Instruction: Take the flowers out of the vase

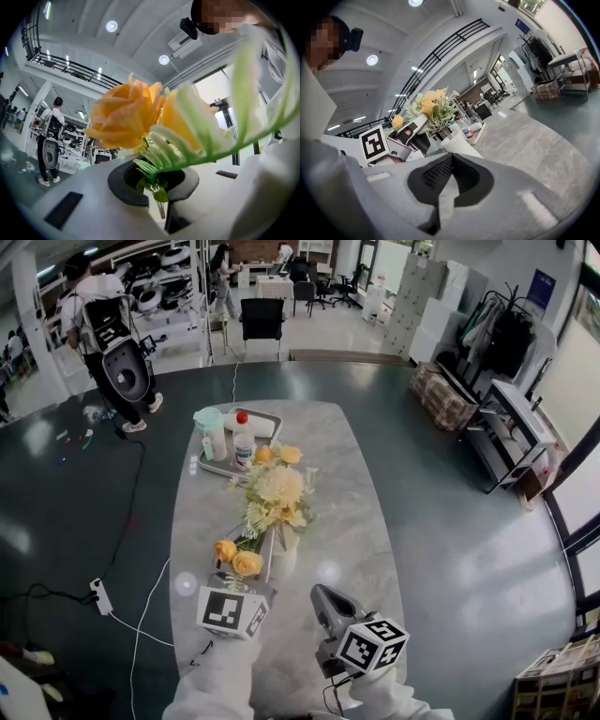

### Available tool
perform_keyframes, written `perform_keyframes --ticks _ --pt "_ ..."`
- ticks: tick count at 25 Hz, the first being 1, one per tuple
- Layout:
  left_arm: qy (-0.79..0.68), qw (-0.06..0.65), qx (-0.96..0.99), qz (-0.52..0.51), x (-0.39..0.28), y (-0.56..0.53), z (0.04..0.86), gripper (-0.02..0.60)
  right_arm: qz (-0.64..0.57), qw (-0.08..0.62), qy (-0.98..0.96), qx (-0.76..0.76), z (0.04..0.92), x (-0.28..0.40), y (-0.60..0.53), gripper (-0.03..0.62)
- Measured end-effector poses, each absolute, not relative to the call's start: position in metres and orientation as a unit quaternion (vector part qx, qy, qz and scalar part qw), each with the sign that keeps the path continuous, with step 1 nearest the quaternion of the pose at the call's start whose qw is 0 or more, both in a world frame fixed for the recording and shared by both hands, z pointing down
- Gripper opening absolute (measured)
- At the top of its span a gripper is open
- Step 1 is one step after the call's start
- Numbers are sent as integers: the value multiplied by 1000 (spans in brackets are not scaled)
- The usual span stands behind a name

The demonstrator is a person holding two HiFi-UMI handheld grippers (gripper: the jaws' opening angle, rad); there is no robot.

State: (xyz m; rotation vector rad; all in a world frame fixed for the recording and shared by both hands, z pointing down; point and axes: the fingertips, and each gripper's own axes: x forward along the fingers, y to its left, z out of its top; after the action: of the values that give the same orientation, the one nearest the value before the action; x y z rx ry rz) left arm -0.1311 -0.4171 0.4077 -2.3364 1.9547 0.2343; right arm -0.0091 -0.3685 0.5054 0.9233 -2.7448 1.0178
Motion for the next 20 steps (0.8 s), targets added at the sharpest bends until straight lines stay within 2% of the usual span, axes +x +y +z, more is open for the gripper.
perform_keyframes --ticks 20 --pt "641 138 -751 79 -116 -385 314 38 320 -22 -903 285 450 -1 -343 -2"
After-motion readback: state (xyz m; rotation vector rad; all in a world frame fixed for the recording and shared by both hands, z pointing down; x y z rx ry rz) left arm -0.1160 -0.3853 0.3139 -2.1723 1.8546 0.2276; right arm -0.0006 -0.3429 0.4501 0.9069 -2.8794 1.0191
